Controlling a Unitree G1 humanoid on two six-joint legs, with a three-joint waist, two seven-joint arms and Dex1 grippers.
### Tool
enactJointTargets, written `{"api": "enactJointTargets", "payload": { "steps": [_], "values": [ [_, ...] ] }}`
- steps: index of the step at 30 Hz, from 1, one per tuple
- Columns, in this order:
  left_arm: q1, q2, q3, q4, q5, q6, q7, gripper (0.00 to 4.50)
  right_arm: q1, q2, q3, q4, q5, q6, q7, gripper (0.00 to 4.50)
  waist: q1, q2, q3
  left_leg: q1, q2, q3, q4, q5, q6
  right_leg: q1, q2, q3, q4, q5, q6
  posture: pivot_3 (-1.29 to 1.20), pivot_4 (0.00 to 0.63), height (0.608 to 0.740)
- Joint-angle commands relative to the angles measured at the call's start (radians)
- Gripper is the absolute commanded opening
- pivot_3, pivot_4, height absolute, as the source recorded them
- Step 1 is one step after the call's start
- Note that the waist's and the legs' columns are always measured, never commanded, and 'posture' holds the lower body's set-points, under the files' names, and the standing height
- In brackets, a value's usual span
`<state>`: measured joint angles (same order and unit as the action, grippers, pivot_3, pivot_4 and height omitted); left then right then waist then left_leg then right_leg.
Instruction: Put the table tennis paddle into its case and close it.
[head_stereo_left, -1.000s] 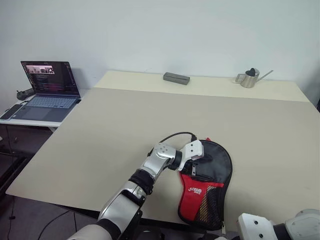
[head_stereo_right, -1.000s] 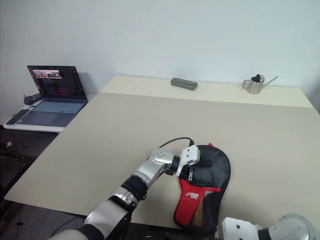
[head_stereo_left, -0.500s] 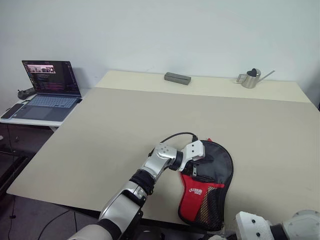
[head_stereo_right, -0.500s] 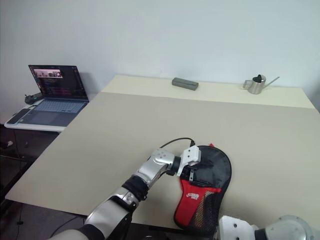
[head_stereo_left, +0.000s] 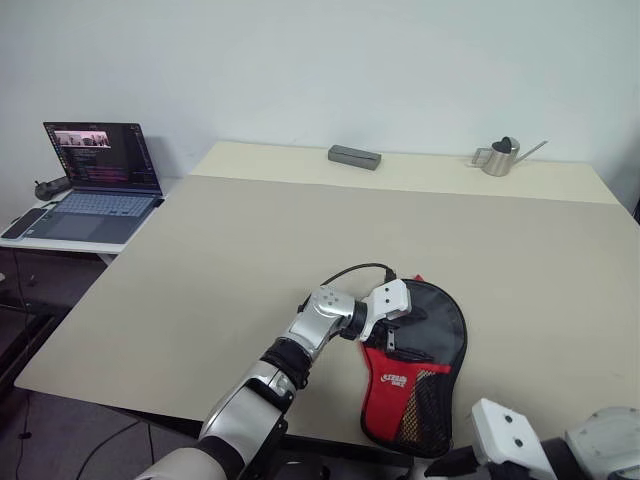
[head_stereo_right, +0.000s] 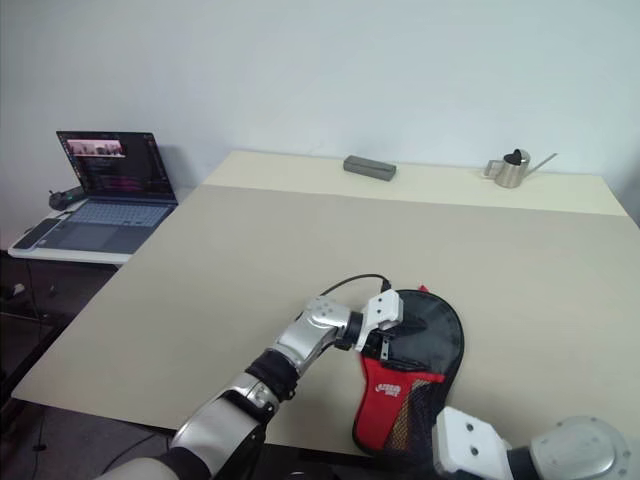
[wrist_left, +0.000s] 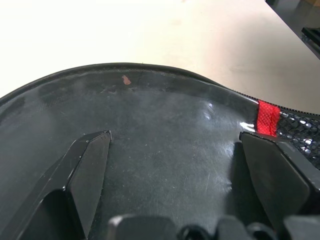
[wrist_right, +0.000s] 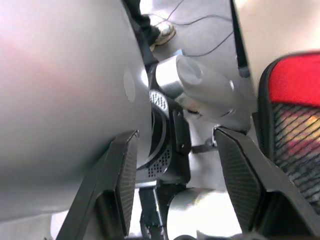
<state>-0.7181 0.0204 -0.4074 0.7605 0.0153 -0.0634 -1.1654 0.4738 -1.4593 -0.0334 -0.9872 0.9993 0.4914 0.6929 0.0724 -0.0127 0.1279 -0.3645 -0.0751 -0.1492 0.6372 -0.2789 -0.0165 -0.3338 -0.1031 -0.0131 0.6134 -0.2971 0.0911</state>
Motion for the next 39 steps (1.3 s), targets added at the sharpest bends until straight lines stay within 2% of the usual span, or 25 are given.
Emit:
{"api": "enactJointTargets", "payload": {
  "steps": [1, 3, 6, 14, 19, 21, 23, 28, 33, 39],
  "values": [
    [0.071, 0.002, -0.066, 0.134, 0.077, 0.045, 0.008, 4.5, -0.002, 0.047, -0.198, 0.016, 0.118, 0.06, 0.072, 2.64, 0.001, -0.001, 0.0, 0.0, 0.0, 0.0, 0.0, 0.0, 0.0, 0.0, 0.0, 0.0, 0.0, 0.0, 0.0, 0.0, 0.15, 0.74],
    [0.069, -0.002, -0.063, 0.13, 0.074, 0.048, 0.008, 4.5, -0.018, 0.079, -0.278, 0.112, 0.109, 0.086, 0.146, 2.64, 0.001, -0.001, 0.001, 0.0, 0.0, 0.0, 0.001, 0.0, 0.001, 0.0, 0.0, 0.0, 0.0, 0.0, 0.0, 0.0, 0.15, 0.74],
    [0.072, -0.004, -0.056, 0.109, 0.063, 0.052, 0.005, 4.5, -0.07, 0.134, -0.314, 0.201, 0.078, 0.097, 0.186, 2.64, 0.001, -0.002, 0.001, -0.001, 0.0, 0.001, 0.003, -0.001, 0.002, 0.0, 0.0, 0.0, 0.0, 0.001, 0.001, 0.0, 0.15, 0.74],
    [0.102, 0.05, -0.029, -0.101, 0.003, 0.101, -0.06, 4.5, -0.284, 0.331, -0.149, 0.398, -0.164, 0.004, 0.229, 2.64, -0.017, -0.002, 0.005, -0.001, -0.001, 0.001, 0.002, -0.001, 0.003, -0.001, 0.0, 0.001, 0.0, 0.001, 0.001, 0.0, 0.15, 0.74],
    [0.114, 0.16, 0.056, -0.343, -0.111, 0.219, -0.12, 4.5, -0.467, 0.457, -0.069, 0.523, -0.236, 0.011, 0.218, 2.64, -0.056, 0.003, 0.017, -0.005, -0.001, 0.001, 0.001, 0.001, -0.001, -0.003, 0.001, 0.002, 0.003, 0.002, -0.005, 0.0, 0.15, 0.74],
    [0.114, 0.213, 0.095, -0.411, -0.151, 0.267, -0.126, 4.5, -0.522, 0.49, -0.059, 0.567, -0.246, 0.02, 0.227, 2.64, -0.071, -0.002, 0.029, -0.008, 0.0, 0.002, 0.002, 0.001, -0.001, -0.008, 0.001, 0.003, 0.009, 0.001, -0.006, 0.0, 0.15, 0.74],
    [0.129, 0.275, 0.138, -0.489, -0.186, 0.314, -0.121, 4.5, -0.566, 0.513, -0.048, 0.603, -0.265, 0.016, 0.25, 2.64, -0.077, -0.001, 0.035, -0.017, 0.0, 0.0, 0.006, 0.004, -0.005, -0.02, 0.002, 0.003, 0.017, 0.001, -0.008, 0.0, 0.15, 0.74],
    [0.239, 0.383, 0.227, -0.715, -0.245, 0.369, -0.05, 4.5, -0.653, 0.571, -0.019, 0.693, -0.317, -0.006, 0.292, 2.64, -0.075, 0.001, 0.04, -0.019, 0.0, -0.001, 0.007, 0.004, -0.006, -0.022, 0.002, 0.003, 0.021, 0.001, -0.008, 0.0, 0.15, 0.74],
    [0.357, 0.414, 0.302, -0.927, -0.283, 0.429, 0.079, 4.5, -0.769, 0.632, 0.008, 0.865, -0.396, -0.059, 0.347, 2.64, -0.071, 0.002, 0.043, -0.019, -0.001, -0.002, 0.008, 0.004, -0.006, -0.022, 0.001, 0.003, 0.021, 0.001, -0.008, 0.0, 0.15, 0.74],
    [0.414, 0.438, 0.351, -0.998, -0.249, 0.42, 0.229, 4.5, -0.945, 0.662, 0.045, 1.198, -0.521, -0.179, 0.472, 2.64, -0.074, 0.002, 0.047, -0.019, -0.001, 0.0, 0.008, 0.005, -0.008, -0.025, 0.001, 0.004, 0.028, 0.001, -0.009, 0.0, 0.15, 0.74]
  ]
}}
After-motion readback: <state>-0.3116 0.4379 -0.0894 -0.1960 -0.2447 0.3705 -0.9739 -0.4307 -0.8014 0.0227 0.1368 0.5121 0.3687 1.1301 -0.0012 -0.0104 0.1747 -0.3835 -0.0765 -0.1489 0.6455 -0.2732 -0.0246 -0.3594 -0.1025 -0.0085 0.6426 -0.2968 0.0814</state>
